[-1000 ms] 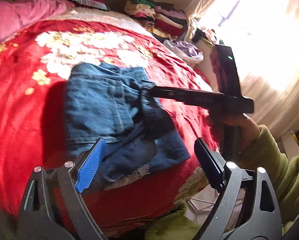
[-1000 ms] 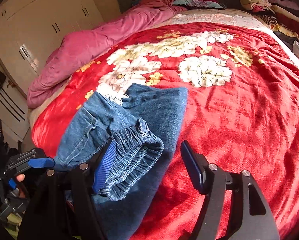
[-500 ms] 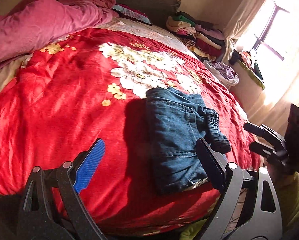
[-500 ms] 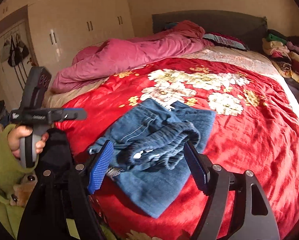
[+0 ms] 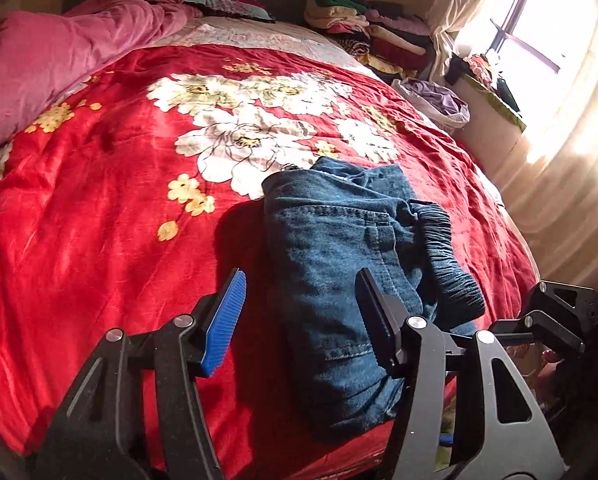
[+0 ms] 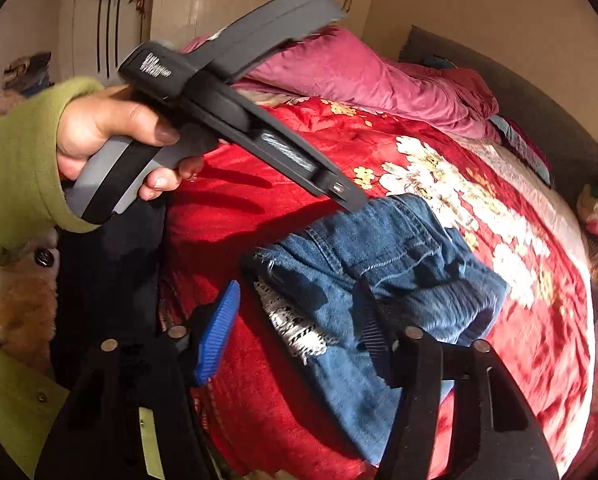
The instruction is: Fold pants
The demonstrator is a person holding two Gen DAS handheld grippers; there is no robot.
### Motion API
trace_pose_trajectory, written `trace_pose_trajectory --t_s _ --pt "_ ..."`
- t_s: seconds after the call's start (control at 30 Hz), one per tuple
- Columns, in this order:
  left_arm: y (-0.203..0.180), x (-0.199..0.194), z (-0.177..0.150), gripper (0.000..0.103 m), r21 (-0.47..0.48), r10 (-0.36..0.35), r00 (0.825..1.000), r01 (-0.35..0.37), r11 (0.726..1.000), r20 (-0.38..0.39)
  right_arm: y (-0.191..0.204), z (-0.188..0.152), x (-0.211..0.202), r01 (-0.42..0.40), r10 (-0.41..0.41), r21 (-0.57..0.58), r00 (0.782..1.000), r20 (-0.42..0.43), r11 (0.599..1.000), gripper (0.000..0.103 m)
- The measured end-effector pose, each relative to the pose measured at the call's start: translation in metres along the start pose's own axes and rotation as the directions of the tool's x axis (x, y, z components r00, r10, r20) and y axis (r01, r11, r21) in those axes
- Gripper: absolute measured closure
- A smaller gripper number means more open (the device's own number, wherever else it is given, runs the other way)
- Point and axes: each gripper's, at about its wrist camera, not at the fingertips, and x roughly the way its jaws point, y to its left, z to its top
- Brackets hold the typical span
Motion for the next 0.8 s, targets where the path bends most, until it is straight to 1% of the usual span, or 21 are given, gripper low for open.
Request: trace_pose_trajectory --t_s 0.07,0.13,0.2,0.23,0.27,0.33,0.4,0.43,0.5,0.53,0.63,0.67,0.73,0.8 --pt "-0.006 0.010 0.006 0.059 0.017 -0.015 1.000 0.015 1.000 -0.014 0.002 0.001 0.009 0.016 -0.017 -0.059 1.000 -0.015 0.998 0.054" --pt "-0.009 0.023 0.011 0.059 0.026 -0.028 0.999 0.030 0.999 -0.043 0.001 0.002 0.023 0.000 -0.005 -0.080 0.998 -0.057 0.997 0.056" --pt "-0.010 0.041 0.014 0.059 0.030 -0.013 0.997 0.016 0.999 -0.080 -0.004 -0.001 0.038 -0.025 0.019 -0.066 0.995 -0.098 0.998 0.070" --pt "-0.008 0.048 0.015 0.059 0.034 0.005 0.996 -0.002 0.999 -0.086 -0.007 -0.002 0.043 -0.045 0.038 -0.054 0.993 -0.110 0.998 0.088" --pt "-0.006 0.055 0.015 0.059 0.042 0.029 0.995 -0.025 0.999 -0.093 -0.009 -0.003 0.044 -0.066 0.062 -0.036 0.992 -0.109 0.997 0.093" --pt "-0.001 0.063 0.015 0.058 0.040 0.046 0.994 -0.043 0.998 -0.095 -0.012 -0.001 0.036 -0.113 0.113 0.001 0.989 -0.091 0.994 0.095" --pt "0.007 0.064 0.014 0.053 0.012 0.038 0.996 -0.037 0.999 -0.084 -0.010 -0.002 0.026 -0.145 0.145 0.002 0.987 -0.071 0.989 0.095" --pt "0.009 0.063 0.013 0.051 0.002 0.034 0.996 -0.034 0.999 -0.080 -0.008 -0.006 0.026 -0.144 0.143 -0.004 0.987 -0.077 0.990 0.095" --pt "0.014 0.063 0.011 0.050 -0.030 0.009 0.997 -0.011 0.999 -0.076 -0.005 -0.016 0.036 -0.123 0.121 -0.007 0.985 -0.124 0.992 0.095" --pt "0.015 0.063 0.010 0.049 -0.037 0.004 0.997 -0.007 0.999 -0.073 -0.003 -0.019 0.039 -0.124 0.122 -0.004 0.983 -0.136 0.992 0.095" --pt "0.012 0.059 0.010 0.049 -0.032 0.005 0.998 -0.008 0.999 -0.063 -0.001 -0.026 0.042 -0.116 0.119 0.030 0.984 -0.130 0.993 0.095" --pt "0.011 0.059 0.010 0.049 -0.035 0.005 0.998 -0.007 0.999 -0.062 -0.002 -0.026 0.042 -0.118 0.123 0.049 0.985 -0.125 0.992 0.092" --pt "0.010 0.055 0.010 0.049 -0.040 0.005 0.999 -0.007 0.999 -0.052 -0.005 -0.028 0.041 -0.119 0.128 0.079 0.985 -0.114 0.990 0.092" --pt "0.007 0.050 0.009 0.049 -0.027 0.016 0.999 -0.017 0.999 -0.037 -0.008 -0.029 0.038 -0.121 0.133 0.113 0.986 -0.101 0.986 0.089"
